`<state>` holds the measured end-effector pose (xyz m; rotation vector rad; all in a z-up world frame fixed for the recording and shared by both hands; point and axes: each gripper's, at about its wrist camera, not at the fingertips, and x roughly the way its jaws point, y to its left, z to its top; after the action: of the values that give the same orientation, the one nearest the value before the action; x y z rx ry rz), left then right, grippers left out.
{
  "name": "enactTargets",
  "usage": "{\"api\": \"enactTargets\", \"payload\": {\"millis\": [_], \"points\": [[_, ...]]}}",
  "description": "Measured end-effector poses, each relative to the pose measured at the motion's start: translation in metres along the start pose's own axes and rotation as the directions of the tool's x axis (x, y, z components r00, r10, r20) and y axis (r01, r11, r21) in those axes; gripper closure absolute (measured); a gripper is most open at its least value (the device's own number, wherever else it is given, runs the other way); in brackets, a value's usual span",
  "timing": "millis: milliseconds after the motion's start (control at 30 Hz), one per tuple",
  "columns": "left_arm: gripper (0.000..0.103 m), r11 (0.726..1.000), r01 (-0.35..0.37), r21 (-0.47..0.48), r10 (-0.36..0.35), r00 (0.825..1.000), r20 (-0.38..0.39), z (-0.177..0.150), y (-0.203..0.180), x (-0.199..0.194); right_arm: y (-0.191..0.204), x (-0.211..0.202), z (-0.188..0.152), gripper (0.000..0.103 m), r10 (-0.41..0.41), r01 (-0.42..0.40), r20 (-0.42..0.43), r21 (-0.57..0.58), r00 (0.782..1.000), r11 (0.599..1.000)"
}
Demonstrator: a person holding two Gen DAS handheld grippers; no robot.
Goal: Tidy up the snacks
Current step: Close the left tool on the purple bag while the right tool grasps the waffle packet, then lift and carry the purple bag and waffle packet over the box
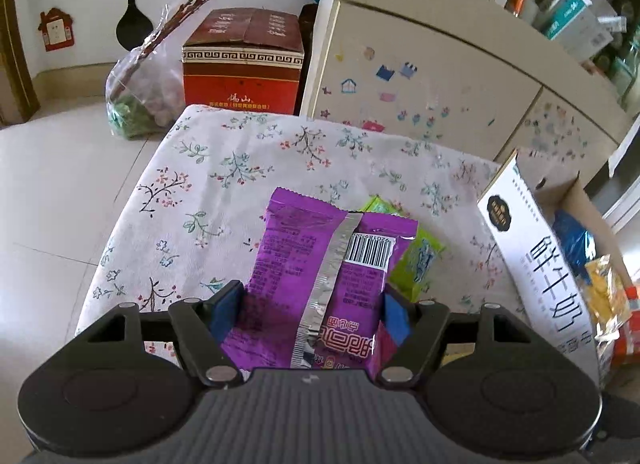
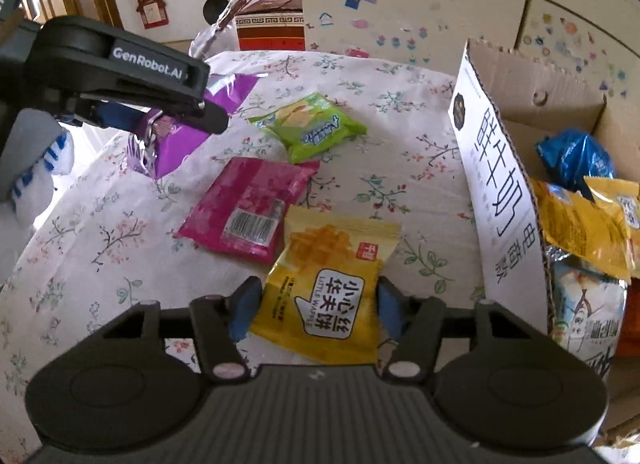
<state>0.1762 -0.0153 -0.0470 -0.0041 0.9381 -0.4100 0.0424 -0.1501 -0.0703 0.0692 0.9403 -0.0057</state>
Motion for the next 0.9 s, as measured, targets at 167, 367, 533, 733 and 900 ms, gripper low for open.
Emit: {"api": "enactTargets", "payload": {"millis": [167, 367, 533, 733, 900], "points": [[0.027, 1.000, 0.009, -0.020, -0.008, 1.000, 0.025, 0.004, -0.004, -0.009, -0.006, -0.005, 0.004, 0.047, 0.027, -0.028, 0.005, 0.042, 1.000, 0.999], [0.027, 0.999, 0.016, -0.029, -0.014, 0.998, 0.053, 0.008, -0.007, -0.018, -0.008, -0.019, 0.013, 0.047, 0.056, -0.060, 0.062, 0.066, 0.996, 0.996], [0.027, 0.999, 0.014, -0.034, -0.012, 0.998, 0.065, 0.010, -0.010, -0.025, -0.015, -0.032, 0.021, 0.047, 0.066, -0.076, 0.103, 0.094, 0.993, 0.993], [0.027, 0.999, 0.013, -0.037, -0.010, 0.996, 0.087, 0.013, -0.015, -0.034, -0.018, -0.046, 0.031, 0.047, 0.081, -0.097, 0.150, 0.108, 0.985, 0.989], [0.027, 0.999, 0.018, -0.042, -0.013, 0.993, 0.115, 0.016, -0.019, -0.045, -0.022, -0.059, 0.036, 0.047, 0.081, -0.103, 0.185, 0.117, 0.979, 0.988]]}}
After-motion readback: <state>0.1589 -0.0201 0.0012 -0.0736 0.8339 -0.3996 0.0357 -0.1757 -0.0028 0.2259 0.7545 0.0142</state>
